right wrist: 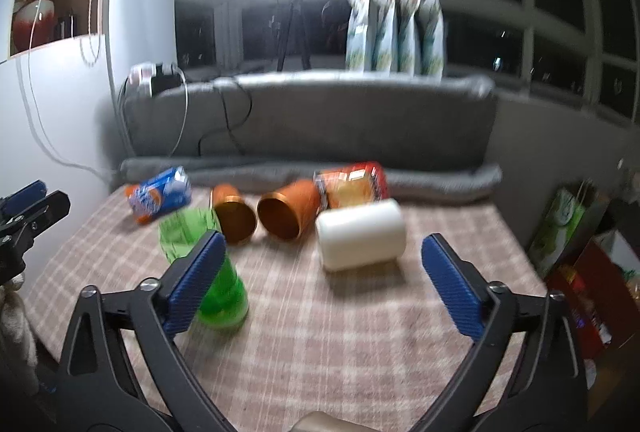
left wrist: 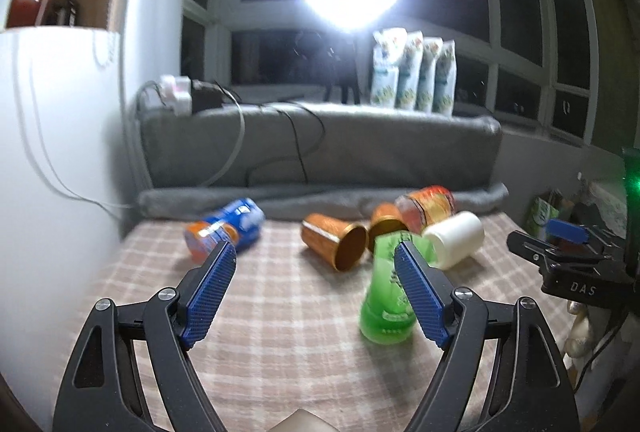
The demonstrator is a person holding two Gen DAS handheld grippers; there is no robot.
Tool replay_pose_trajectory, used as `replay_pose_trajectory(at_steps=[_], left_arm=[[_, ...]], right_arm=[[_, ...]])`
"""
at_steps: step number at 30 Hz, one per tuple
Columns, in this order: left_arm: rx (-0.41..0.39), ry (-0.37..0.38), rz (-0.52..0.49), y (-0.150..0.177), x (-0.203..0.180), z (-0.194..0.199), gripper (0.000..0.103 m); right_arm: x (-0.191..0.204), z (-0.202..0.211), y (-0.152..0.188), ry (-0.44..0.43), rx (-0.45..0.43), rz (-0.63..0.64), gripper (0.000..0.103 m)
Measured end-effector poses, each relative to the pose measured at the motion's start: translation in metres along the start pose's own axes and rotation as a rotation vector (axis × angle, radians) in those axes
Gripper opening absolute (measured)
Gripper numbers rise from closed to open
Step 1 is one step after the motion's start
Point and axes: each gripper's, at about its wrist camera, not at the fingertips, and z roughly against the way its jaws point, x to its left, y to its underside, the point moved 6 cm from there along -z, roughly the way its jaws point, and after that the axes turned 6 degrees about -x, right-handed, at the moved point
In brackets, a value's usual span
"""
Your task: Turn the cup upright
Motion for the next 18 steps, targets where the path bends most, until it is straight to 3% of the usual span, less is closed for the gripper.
replay_pose_trajectory(at_steps=[6,18], left_arm=[[-0.042,-0.030,0.017,-0.006,0.008,0.009,0.082],[-0.095,-0.063,-0.003,-0.013,0.006,0.022,0.082]], right_arm=[[-0.001,0.016,-0.013,0.072,-0.103,-0.002,0.103],[-0.015,0.030,-0.021,0.143,-0.163,-0.032,0.103]])
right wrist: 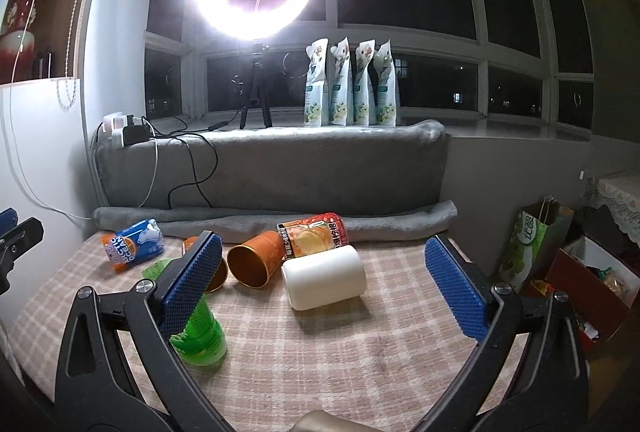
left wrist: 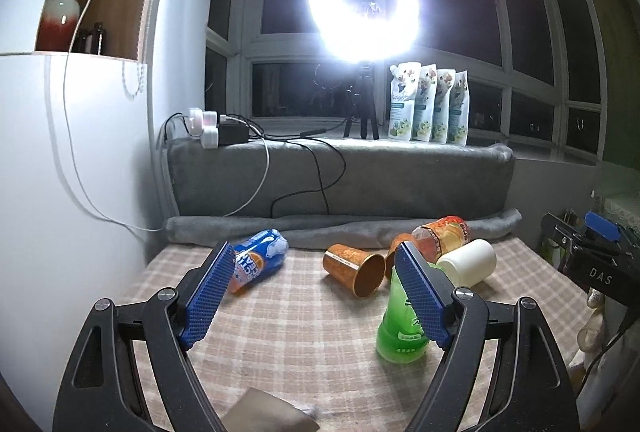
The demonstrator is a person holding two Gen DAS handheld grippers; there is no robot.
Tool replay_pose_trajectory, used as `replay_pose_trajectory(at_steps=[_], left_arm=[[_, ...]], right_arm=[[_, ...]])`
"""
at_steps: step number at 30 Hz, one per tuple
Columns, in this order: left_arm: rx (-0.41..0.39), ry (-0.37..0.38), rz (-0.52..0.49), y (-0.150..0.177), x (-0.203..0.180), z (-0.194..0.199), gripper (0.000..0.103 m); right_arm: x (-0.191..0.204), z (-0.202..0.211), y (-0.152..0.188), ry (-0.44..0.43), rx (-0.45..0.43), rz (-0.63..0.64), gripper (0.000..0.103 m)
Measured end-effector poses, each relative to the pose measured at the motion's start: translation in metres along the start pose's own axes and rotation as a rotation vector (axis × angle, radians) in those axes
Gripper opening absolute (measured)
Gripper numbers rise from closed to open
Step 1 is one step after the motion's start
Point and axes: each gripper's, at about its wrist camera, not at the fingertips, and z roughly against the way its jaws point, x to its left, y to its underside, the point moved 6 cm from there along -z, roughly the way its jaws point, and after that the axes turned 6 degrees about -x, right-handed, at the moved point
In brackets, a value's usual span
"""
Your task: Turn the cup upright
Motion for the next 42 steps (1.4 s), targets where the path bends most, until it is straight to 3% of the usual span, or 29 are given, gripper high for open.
replay_pose_trajectory(at_steps=[11,42], left_arm=[[0.005,0.001,0.006,0.0003,-0.0015,0.0017,0.082],[0.019,0.001,0.012,0.0031,-0.0013,-0.0005,0.087]], right_arm=[[0.0017,0.0066,-0.0092,0.010,-0.039,0.023,0.103],[0.0013,0.0069,-0.0080,0.012,-0.034,0.021,0.103]])
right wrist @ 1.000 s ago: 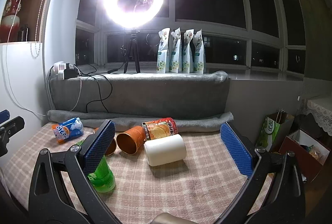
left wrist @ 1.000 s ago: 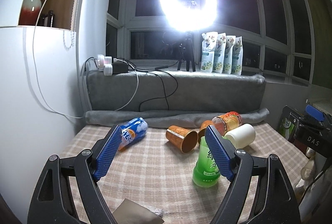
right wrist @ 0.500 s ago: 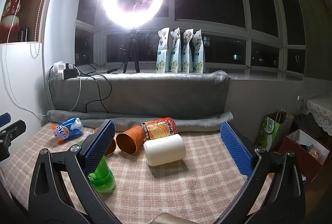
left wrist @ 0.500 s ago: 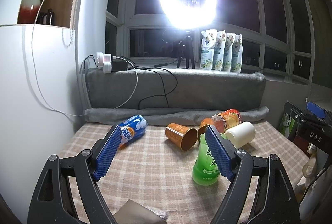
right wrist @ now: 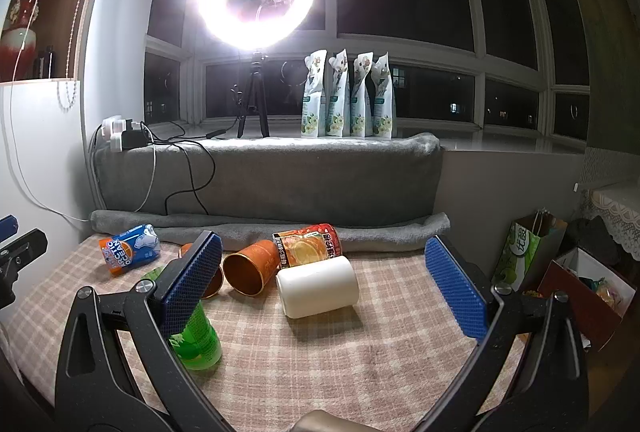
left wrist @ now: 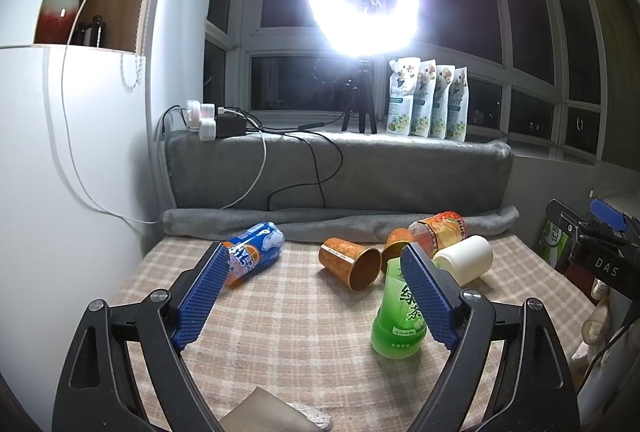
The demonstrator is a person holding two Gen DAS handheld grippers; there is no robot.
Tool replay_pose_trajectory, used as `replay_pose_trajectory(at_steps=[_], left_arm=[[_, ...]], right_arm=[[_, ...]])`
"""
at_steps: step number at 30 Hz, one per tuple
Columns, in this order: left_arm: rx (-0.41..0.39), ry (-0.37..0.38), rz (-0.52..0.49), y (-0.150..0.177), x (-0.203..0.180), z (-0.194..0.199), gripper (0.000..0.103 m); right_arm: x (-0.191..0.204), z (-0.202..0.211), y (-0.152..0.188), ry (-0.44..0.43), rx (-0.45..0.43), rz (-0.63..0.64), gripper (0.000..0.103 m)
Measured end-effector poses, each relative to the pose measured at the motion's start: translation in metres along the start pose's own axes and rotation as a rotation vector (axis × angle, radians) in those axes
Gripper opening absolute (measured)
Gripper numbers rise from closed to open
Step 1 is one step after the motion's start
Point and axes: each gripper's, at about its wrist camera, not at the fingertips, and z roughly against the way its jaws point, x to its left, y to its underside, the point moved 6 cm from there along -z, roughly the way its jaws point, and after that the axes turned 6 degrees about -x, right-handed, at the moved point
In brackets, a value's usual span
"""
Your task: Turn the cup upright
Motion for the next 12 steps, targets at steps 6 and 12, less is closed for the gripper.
replay_pose_trajectory(at_steps=[6,12], left_arm=[[0.007,0.003,0.007,0.0010,0.0001,-0.0009,0.088],[-0.003,-0.001,-0.001,0.0015,-0.0006,-0.0006,0.088]], right_arm=[[-0.0001,-0.0004,-0.0006,0.000,-0.001,0.001,0.103],[0.0004,-0.0016,0.0030,-0.006,0.012,-0.003,0.103]])
